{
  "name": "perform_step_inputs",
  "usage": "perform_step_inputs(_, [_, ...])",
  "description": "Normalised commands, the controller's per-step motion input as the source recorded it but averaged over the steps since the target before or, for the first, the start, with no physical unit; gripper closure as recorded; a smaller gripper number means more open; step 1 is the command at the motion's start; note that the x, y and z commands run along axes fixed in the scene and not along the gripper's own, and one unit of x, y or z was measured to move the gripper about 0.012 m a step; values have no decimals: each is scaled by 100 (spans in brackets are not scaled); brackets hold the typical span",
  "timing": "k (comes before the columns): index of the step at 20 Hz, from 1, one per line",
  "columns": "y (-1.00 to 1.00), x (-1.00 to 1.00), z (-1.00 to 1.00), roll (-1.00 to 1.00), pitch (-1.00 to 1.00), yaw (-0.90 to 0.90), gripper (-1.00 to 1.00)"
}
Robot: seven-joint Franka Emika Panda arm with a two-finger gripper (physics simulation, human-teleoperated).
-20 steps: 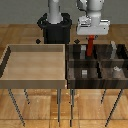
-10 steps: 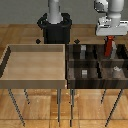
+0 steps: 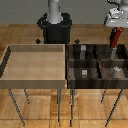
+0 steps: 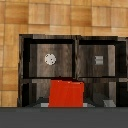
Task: Place the box of cereal into the appropriate compartment.
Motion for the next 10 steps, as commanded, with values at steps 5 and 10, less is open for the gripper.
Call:
perform_step_inputs(5, [-7,-100,0,0,0,0,100])
perform_step_inputs(10, [-80,0,0,0,0,0,100])
